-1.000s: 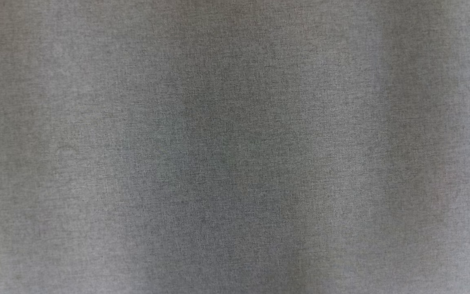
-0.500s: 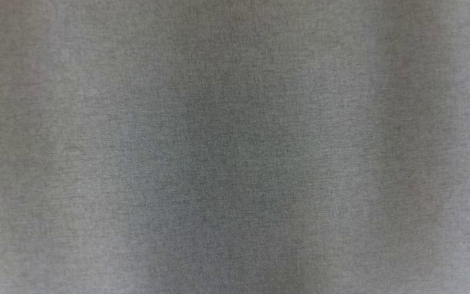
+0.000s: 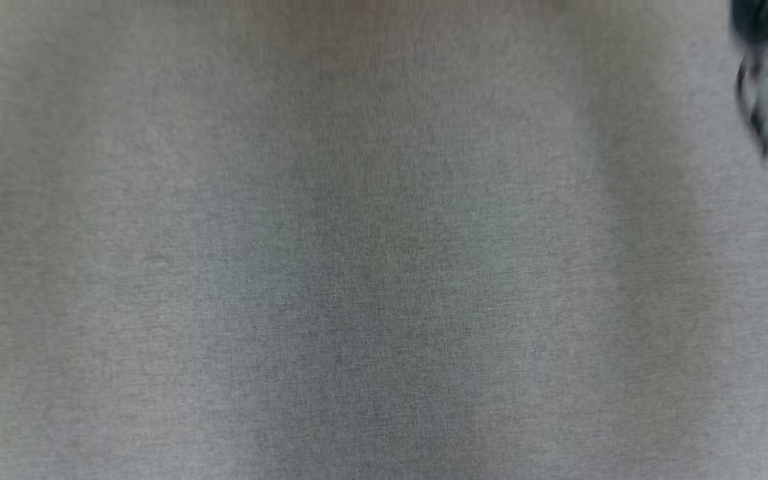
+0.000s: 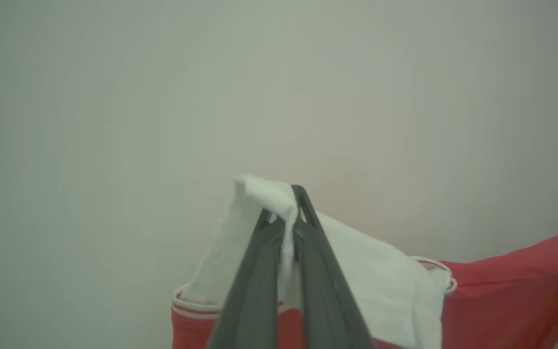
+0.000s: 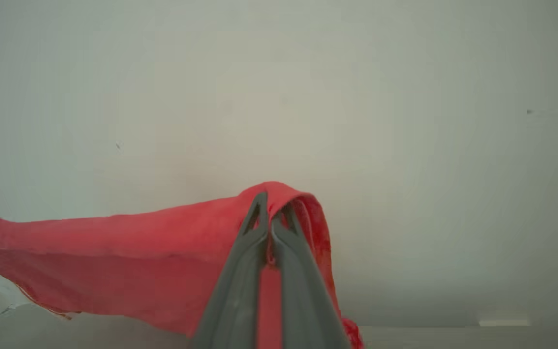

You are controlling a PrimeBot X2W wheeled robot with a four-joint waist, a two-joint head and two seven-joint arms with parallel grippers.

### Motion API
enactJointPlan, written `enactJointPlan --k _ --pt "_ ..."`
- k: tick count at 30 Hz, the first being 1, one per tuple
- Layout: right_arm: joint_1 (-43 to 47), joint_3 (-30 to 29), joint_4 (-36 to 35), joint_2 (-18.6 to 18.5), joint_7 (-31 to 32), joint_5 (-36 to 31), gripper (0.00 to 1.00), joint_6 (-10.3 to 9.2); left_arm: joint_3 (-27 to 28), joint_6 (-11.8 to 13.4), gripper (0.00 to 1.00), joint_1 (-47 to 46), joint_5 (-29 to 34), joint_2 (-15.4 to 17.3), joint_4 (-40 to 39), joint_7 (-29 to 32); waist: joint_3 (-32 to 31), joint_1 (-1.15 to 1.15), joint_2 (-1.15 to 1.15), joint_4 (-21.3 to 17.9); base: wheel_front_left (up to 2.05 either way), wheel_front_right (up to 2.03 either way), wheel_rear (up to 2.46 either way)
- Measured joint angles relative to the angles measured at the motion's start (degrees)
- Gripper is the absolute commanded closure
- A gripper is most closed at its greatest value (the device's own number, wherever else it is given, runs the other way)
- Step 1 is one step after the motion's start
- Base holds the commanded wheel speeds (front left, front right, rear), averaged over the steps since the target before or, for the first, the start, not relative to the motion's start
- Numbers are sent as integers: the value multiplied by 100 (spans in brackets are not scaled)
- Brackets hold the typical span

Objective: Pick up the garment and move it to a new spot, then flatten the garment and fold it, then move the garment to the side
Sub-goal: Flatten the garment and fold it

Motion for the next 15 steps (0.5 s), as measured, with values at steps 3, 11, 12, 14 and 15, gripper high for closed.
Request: enactJointPlan --k 3,11,12,14,15 --pt "781 55 -377 -144 -102 242 100 0 337 321 100 1267 73 44 -809 2 -188 0 0 12 0 0 0" --pt "2976 59 -1269 -471 -323 593 100 -1 1133 971 100 4304 236 -170 -2696 1 -678 0 0 88 0 0 0" --pt "3242 26 -1371 -482 -354 630 100 0 1222 1007 100 4626 255 -204 -2862 2 -737 0 0 97 0 0 0" --pt "3719 19 -1552 -506 -359 641 100 0 1418 1105 100 5215 300 -313 -3153 2 -845 -1 0 111 0 0 0" --pt "3966 -15 -1633 -505 -361 664 100 0 1486 1121 100 5494 337 -366 -3268 2 -898 -1 0 116 0 0 0"
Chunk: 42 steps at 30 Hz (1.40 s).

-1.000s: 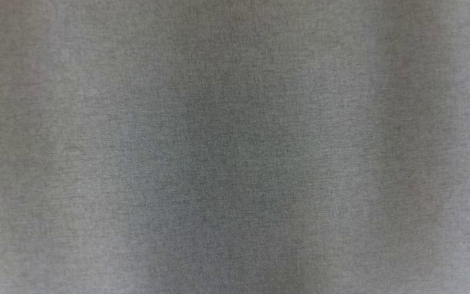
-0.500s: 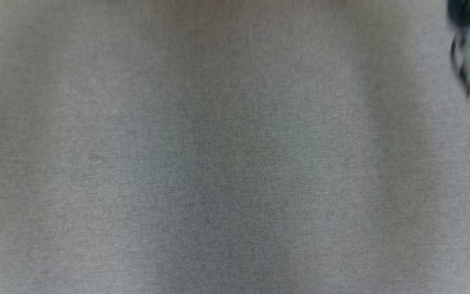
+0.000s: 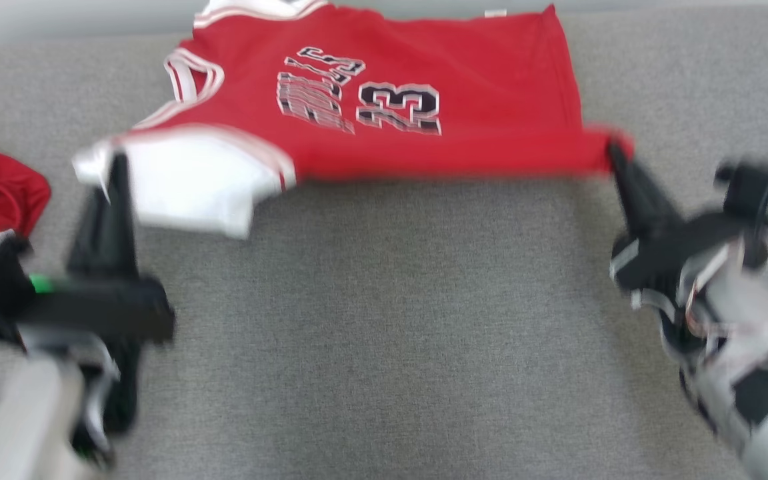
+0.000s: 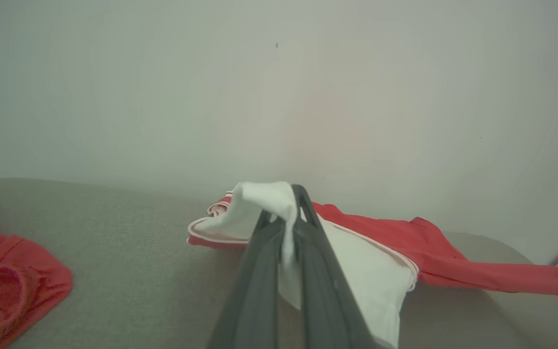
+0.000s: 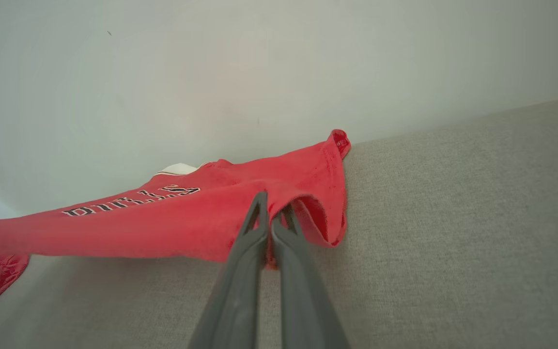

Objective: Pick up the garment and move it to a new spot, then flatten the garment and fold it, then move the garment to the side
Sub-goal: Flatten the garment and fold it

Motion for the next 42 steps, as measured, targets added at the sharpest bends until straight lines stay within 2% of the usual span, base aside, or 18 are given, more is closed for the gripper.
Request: enactJointPlan --k 5,11,21,31,42 --pt "1103 -277 -263 13 -38 87 100 0 269 105 100 1250 165 -414 -444 0 -247 1 0 26 0 0 0" --pt "2180 -761 -497 81 -82 -35 100 0 454 76 100 2381 318 -888 -620 -1 -505 1 0 73 0 0 0" --pt "3656 -1709 -854 311 144 -633 100 10 509 -126 100 3446 515 -1339 -544 0 -894 1 1 184 0 0 0" --pt "4734 -2895 -1753 860 977 -1378 100 10 334 -180 100 3793 719 -1406 -550 0 -969 2 1 268 0 0 0" --pt "4616 -3443 -2505 1503 1884 -1803 100 10 252 -387 100 3212 781 -1174 -460 213 -834 3 1 108 0 0 0"
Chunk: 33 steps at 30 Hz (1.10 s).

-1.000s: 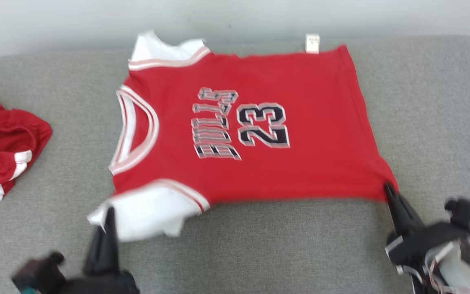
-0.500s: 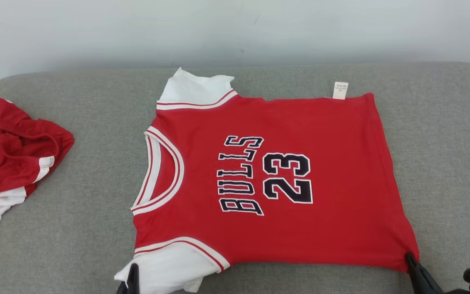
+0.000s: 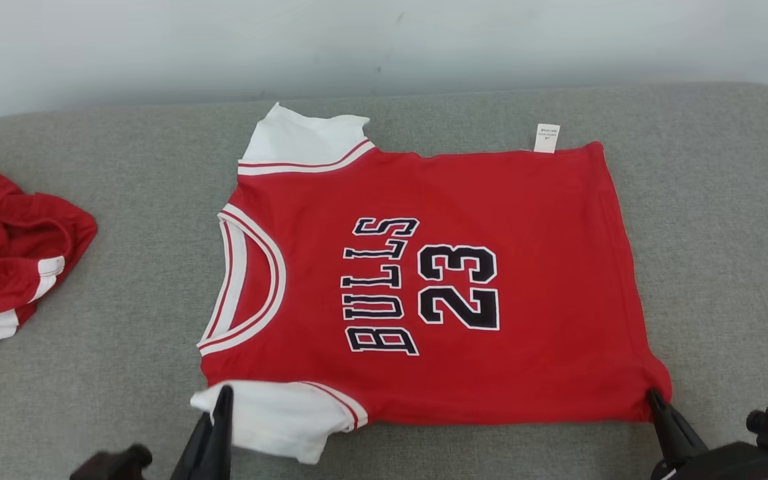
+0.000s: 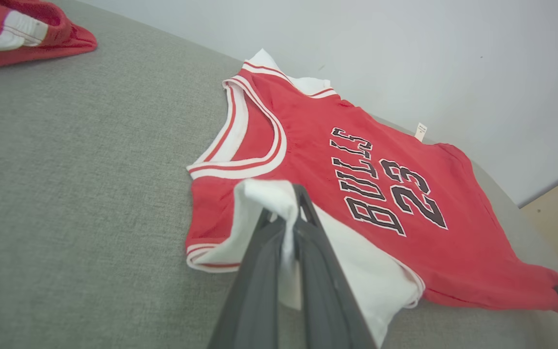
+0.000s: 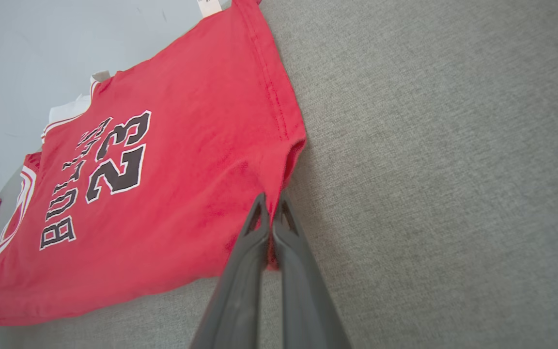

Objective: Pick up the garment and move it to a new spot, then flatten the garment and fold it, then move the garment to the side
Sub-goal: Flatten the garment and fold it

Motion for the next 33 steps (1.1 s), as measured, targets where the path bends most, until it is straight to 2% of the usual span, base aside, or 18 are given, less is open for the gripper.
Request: enactJointPlan --k 10,19,20,21,22,28,33 --pt "-582 -112 48 142 571 96 100 0 -47 -344 100 -1124 31 244 510 345 164 0 0 -112 0 0 0" --pt "-1494 -68 589 42 849 126 100 0 -104 -549 100 -2178 25 299 1468 541 364 0 0 -236 0 0 0" --pt "-1699 -16 736 38 800 107 36 0 -118 -588 73 -2351 36 298 1694 516 391 1 1 -260 0 0 0" --pt "-1789 15 790 37 732 79 0 0 -123 -588 52 -2429 73 297 1801 456 400 1 1 -268 0 0 0" --pt "-1867 41 851 32 661 74 0 0 -132 -588 0 -2505 119 298 1893 376 404 1 0 -272 0 0 0" --pt "-2014 320 1172 -152 231 -42 0 0 -210 -649 0 -2736 245 174 2429 76 323 1 1 -226 0 0 0" --pt "-1892 639 1235 -434 -122 -153 0 0 -146 -645 0 -2627 294 148 2510 -115 183 0 0 -175 0 0 0"
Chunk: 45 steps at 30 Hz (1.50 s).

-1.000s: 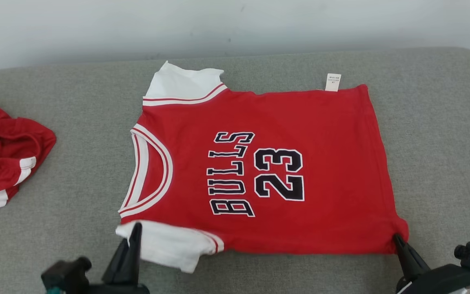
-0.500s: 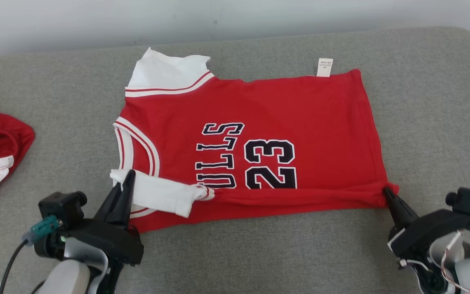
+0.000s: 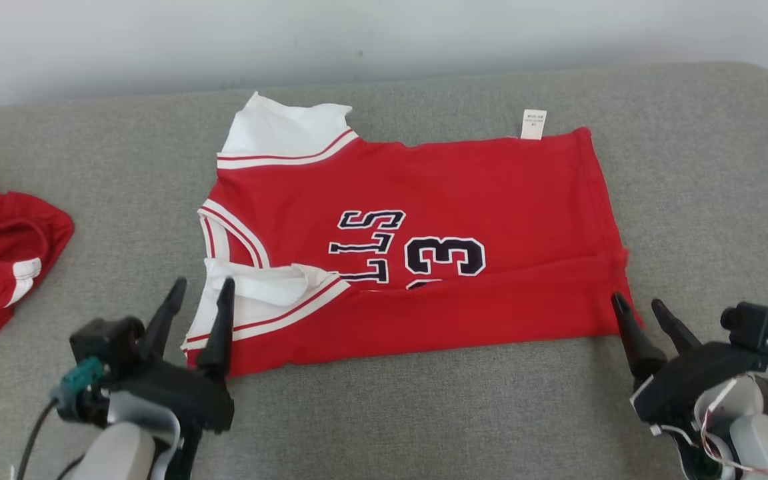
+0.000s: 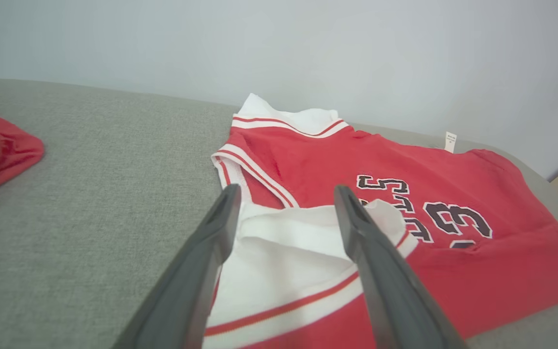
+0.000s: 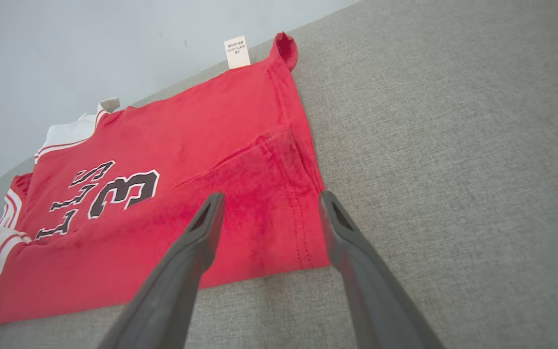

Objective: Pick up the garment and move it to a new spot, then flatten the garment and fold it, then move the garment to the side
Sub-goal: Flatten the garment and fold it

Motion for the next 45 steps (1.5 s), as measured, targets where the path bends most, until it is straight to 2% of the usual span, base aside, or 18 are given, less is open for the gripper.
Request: enactJointPlan --k 9,17,26,27,28,29,30,38,45 --pt "301 227 177 -450 -439 -397 0 0 -42 69 0 869 174 83 -105 -63 -176 -1 0 151 0 0 0" --pt "-23 336 694 -434 -564 -564 0 0 -121 68 0 1034 169 -13 -1 -73 -40 -1 0 228 0 0 0" --pt "-652 513 1586 -304 -689 -798 0 0 -15 2 0 569 -59 -169 643 -52 205 0 0 224 0 0 0" --pt "-697 542 1653 -253 -704 -776 10 -1 -13 -3 1 508 -63 -179 710 -53 223 0 0 224 0 0 0" --pt "-744 584 1695 -225 -721 -770 74 -1 -14 -23 58 453 -79 -198 760 -55 237 -1 0 224 0 0 0" --pt "-783 621 1726 -207 -760 -726 100 -1 -12 -51 87 414 -96 -209 817 -58 247 -1 0 222 0 0 0" --pt "-816 645 1763 -193 -814 -687 100 -1 -12 -55 100 384 -109 -214 848 -68 252 0 0 218 0 0 0" --pt "-801 872 1886 -169 -1183 -392 100 0 129 -151 100 353 -123 -254 883 -77 49 0 0 188 0 0 0" --pt "-283 940 1558 -324 -1230 -119 100 0 231 -125 100 1001 -110 -222 293 -83 -274 -1 0 174 0 0 0"
